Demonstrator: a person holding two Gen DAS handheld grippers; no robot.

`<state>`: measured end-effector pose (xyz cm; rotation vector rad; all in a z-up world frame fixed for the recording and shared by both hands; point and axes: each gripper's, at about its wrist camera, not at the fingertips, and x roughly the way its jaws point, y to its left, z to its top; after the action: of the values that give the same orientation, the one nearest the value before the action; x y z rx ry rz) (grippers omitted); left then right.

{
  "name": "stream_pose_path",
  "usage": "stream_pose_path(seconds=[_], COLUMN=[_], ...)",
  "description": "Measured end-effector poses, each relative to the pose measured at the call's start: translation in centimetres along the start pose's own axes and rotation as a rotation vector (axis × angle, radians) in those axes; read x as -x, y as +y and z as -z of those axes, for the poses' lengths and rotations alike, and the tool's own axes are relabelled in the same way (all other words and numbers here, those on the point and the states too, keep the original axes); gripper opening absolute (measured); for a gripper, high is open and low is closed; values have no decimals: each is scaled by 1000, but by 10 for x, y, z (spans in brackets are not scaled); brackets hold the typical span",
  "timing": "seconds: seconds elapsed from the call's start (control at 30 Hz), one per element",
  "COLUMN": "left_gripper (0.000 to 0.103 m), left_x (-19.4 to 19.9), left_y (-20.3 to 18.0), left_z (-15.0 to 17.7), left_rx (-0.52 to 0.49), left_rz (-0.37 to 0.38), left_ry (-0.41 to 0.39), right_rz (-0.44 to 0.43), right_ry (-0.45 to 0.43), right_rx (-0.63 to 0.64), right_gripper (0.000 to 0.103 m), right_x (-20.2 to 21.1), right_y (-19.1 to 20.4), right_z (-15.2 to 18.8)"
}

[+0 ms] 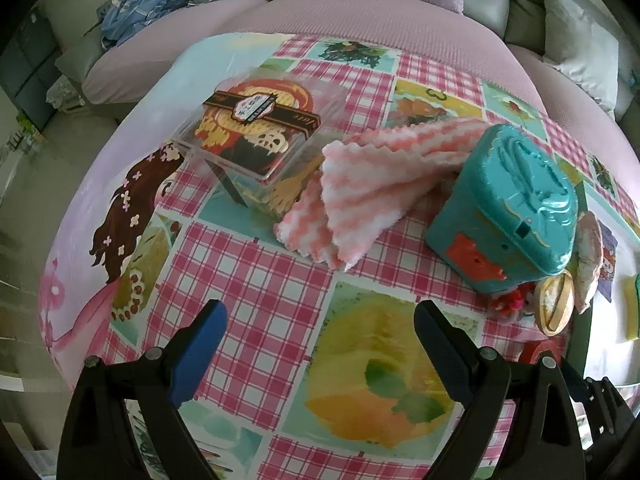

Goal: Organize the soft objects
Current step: 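Grasp the red tape roll with the right tool and lift it, then grasp the round yellow container with the left tool while the right tool carries the tape roll toward the tray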

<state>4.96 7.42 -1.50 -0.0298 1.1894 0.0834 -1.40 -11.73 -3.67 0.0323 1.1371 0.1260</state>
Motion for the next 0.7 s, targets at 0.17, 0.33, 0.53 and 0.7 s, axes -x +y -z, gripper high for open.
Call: stream_pose_path(seconds=[0.17, 0.33, 0.53, 0.7], left_gripper=[95, 95, 95, 95], left_x=[7, 11, 14, 16], left_y=[-4, -13, -35, -56], left_z=[0, 1, 4, 8], left_rx=[-5, -20, -77, -121], left_rz=[41, 87, 121, 157], left_ry=[-16, -21, -24, -20], right_rz=[-8, 34, 110, 145], right_ry=[-62, -120, -123, -121], right_rx=[-25, -61, -147, -235], right_gripper=[56, 56, 56, 56], right_x=[24, 49, 58, 64], right_y=[-14, -37, -72, -106], right_z=[-2, -3, -2, 3])
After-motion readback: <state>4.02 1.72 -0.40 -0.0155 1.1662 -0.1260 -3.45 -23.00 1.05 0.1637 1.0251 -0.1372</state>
